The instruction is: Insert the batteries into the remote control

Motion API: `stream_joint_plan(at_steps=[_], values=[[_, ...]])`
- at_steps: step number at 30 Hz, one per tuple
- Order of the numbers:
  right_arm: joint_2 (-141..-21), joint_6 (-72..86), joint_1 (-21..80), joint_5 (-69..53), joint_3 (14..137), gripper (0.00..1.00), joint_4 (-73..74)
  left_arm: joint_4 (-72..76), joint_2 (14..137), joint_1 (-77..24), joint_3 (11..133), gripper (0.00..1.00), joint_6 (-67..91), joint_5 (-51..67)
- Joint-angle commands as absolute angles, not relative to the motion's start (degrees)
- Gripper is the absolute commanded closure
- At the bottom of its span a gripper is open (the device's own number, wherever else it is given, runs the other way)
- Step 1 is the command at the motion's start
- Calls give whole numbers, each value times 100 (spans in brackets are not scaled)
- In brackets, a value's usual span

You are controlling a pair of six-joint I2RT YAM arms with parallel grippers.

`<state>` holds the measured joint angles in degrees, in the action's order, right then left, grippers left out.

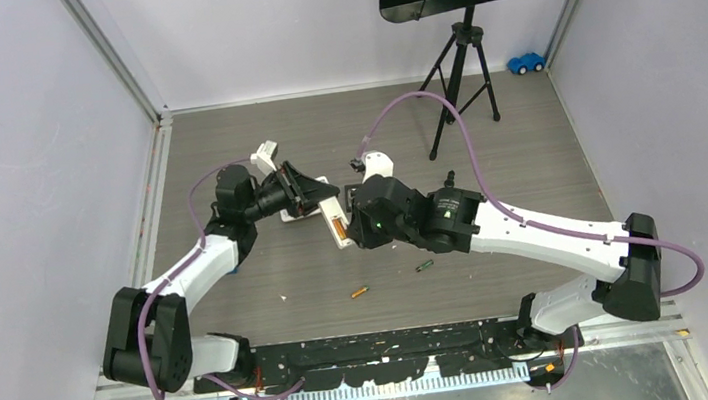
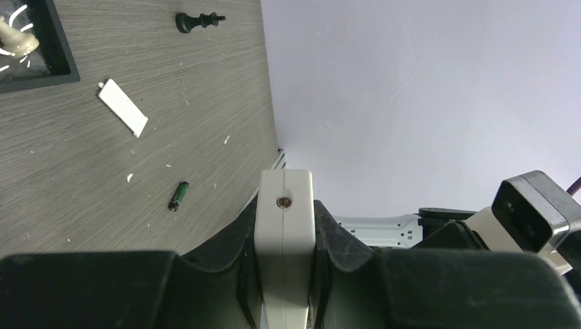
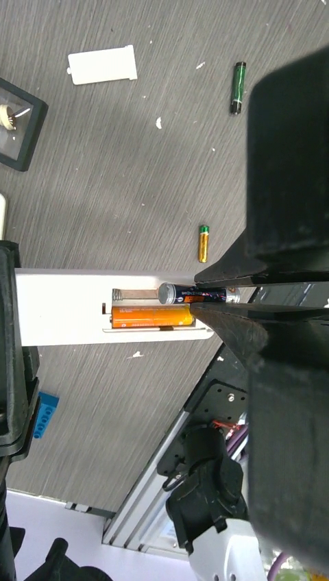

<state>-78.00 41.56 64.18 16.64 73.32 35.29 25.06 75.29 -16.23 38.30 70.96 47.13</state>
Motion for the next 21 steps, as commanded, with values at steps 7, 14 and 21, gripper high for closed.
stream_joint_plan(at_steps=[7,14,21], values=[[-7919,3731,6451,1615,7753,84,3579,2916,7452,-1670,3803,100,7412,4954],[-8117,3682,6451,1453,7749,80,3532,2918,7410,-1679,3801,100,7458,5000],[-8148,3843,6451,1575,7790,63,3596,2916,7382,-1679,3793,100,7480,5022]])
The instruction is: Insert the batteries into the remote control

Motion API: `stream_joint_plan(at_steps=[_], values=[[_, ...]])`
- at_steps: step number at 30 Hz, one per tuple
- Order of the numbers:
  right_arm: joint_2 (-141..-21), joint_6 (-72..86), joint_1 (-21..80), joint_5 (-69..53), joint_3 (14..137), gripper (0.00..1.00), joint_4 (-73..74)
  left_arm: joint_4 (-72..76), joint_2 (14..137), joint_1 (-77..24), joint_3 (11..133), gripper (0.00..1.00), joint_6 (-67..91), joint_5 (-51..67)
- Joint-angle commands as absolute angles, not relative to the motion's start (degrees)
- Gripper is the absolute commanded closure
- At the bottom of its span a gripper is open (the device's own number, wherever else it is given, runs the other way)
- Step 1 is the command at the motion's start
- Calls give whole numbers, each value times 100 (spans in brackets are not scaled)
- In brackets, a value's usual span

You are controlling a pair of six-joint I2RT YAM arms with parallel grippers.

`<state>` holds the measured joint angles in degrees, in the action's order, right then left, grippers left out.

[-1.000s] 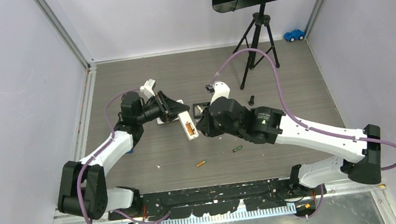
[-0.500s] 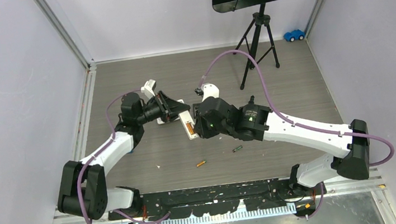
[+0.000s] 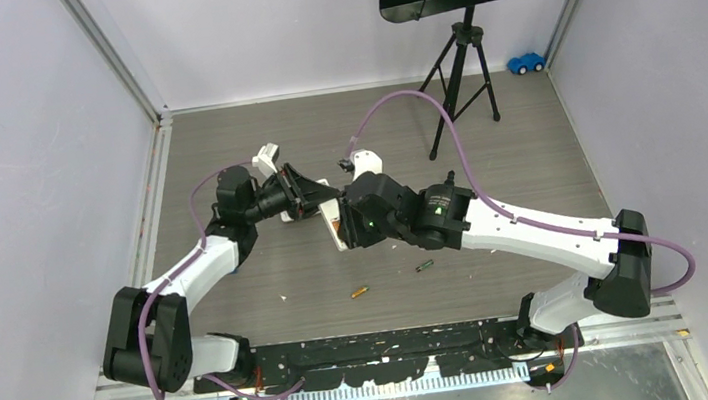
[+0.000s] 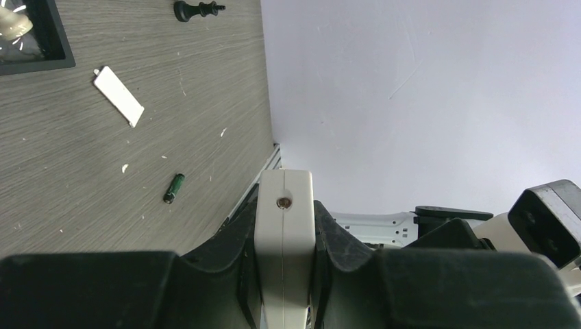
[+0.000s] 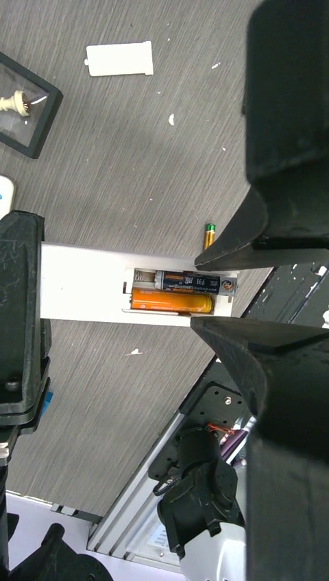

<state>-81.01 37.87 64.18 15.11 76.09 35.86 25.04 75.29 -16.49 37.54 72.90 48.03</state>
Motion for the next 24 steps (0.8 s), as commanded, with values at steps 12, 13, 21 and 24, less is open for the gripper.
stream_joint_plan(at_steps=[12,13,21,24], values=[[-7530,4360,6451,1890,7346,38,3018,2936,7288,-1679,3741,100,7606,4950],[-7375,4466,6451,1894,7208,36,2833,2962,7269,-1679,3735,100,7639,4923],[-5895,5275,6451,2057,5574,25,787,3212,7091,-1679,3721,100,8143,4693],[-5646,5458,6451,2263,5404,23,681,3338,7014,-1679,3689,100,8430,4492]])
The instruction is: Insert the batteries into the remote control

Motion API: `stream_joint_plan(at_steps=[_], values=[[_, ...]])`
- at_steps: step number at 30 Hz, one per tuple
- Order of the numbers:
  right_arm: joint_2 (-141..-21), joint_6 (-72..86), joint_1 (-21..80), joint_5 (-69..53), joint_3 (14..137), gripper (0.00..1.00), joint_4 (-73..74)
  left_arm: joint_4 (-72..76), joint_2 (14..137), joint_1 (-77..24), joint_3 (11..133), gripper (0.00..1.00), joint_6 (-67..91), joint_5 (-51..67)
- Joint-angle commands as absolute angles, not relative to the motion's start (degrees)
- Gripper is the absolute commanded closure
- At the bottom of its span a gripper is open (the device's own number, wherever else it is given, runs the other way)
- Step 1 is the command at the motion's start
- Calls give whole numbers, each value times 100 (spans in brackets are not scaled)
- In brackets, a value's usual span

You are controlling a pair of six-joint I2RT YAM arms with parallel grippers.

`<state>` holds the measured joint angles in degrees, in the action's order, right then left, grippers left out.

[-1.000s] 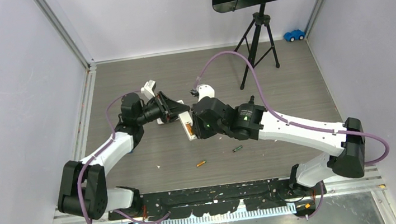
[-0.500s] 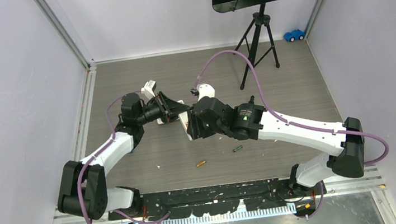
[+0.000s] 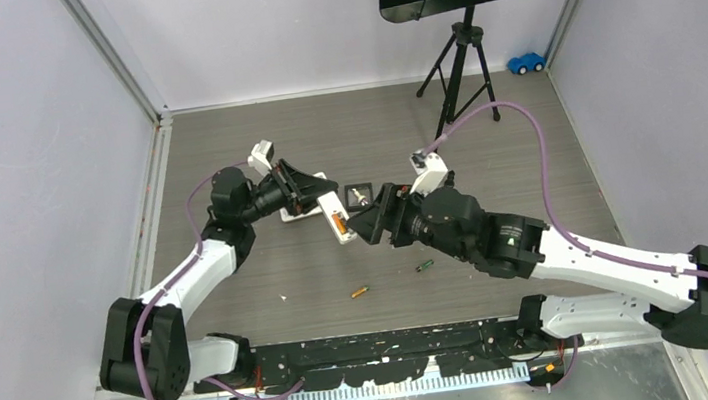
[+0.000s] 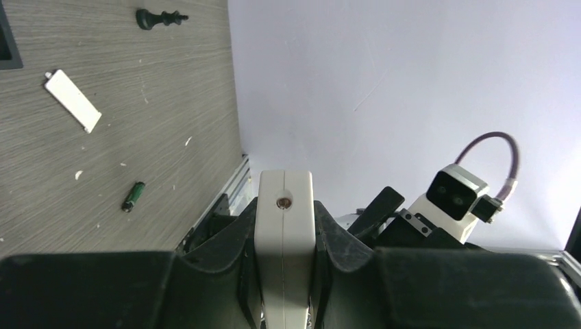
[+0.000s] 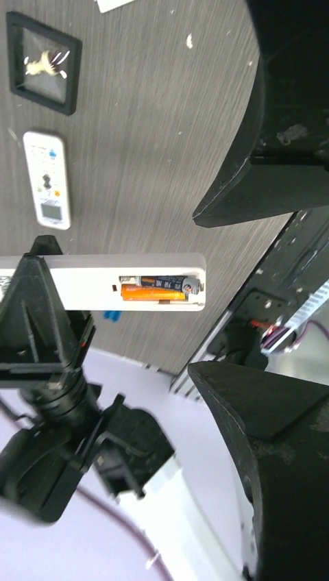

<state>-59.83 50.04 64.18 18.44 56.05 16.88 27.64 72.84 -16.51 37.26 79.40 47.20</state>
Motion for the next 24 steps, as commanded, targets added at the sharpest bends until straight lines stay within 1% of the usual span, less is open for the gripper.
stream_joint_plan(at_steps=[1,4,10,14,19,24], values=[[-5563,5557,6456,2299,5305,23,559,3364,6985,-1679,3665,100,8520,4404],[-5260,5818,6451,2377,4904,22,88,3770,6888,-1679,3601,100,8706,4269],[-4935,6214,6456,2593,4470,20,-228,3844,6738,-1670,3576,100,8864,4043],[-5038,6378,6447,2250,4066,18,-1135,3928,6693,-1642,3542,100,9039,3882],[-5322,6659,6451,1924,3809,18,-2120,4406,6793,-1573,3387,100,9560,3792],[-5484,6852,6451,1915,3737,18,-2469,4900,6925,-1573,3264,100,10051,3745]])
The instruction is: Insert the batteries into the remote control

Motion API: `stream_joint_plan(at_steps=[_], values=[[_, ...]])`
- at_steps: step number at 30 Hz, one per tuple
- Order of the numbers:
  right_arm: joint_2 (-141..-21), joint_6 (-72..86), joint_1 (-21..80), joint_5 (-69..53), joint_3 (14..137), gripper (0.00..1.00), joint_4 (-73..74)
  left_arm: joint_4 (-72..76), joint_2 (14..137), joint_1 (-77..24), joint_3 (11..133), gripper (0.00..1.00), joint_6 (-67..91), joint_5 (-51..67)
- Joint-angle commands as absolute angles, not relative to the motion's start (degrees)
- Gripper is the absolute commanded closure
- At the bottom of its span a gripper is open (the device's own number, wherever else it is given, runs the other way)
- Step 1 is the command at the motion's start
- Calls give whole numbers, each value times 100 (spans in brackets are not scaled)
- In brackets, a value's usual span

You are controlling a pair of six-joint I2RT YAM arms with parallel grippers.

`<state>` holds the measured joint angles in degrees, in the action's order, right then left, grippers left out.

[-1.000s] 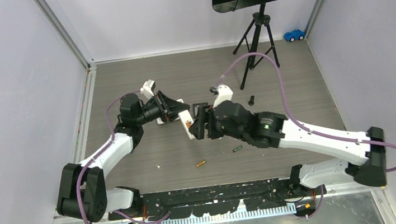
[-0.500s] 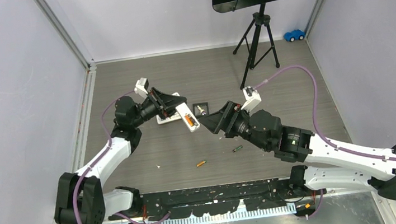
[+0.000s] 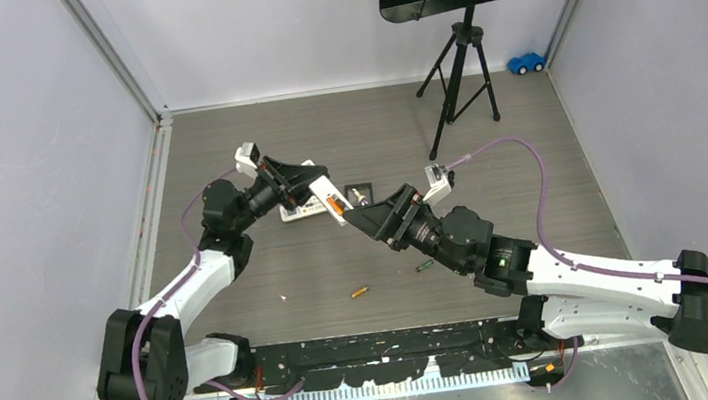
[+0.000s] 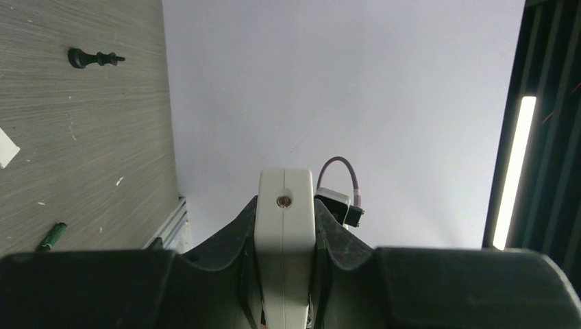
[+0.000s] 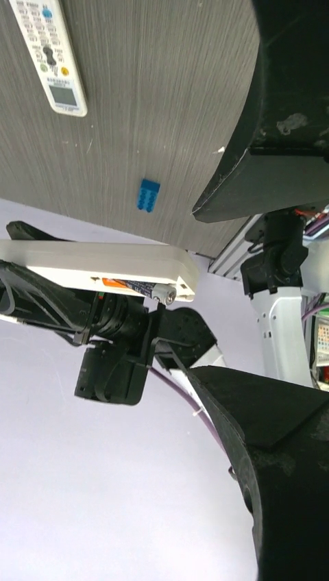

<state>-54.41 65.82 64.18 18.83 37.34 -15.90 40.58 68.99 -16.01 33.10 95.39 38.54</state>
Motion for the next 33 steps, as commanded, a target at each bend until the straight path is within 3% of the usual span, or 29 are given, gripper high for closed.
stream_joint_plan(at_steps=[1,4,9,14,26,33], values=[[-5511,6869,6451,1931,3753,19,-2470,4944,6931,-1573,3252,100,10095,3744],[-5595,6978,6451,2049,3749,21,-2536,4926,6885,-1573,3227,100,10167,3736],[-5769,7031,6451,2189,3639,37,-2969,4474,6710,-1573,3214,100,10282,3687],[-5899,7083,6451,2284,3601,45,-3190,4274,6611,-1573,3236,100,10291,3739],[-5976,7102,6451,2426,3501,43,-3546,4241,6473,-1573,3136,100,10331,3805],[-6162,7143,6412,2327,3636,53,-3461,4221,6427,-1573,3152,100,10432,3892]])
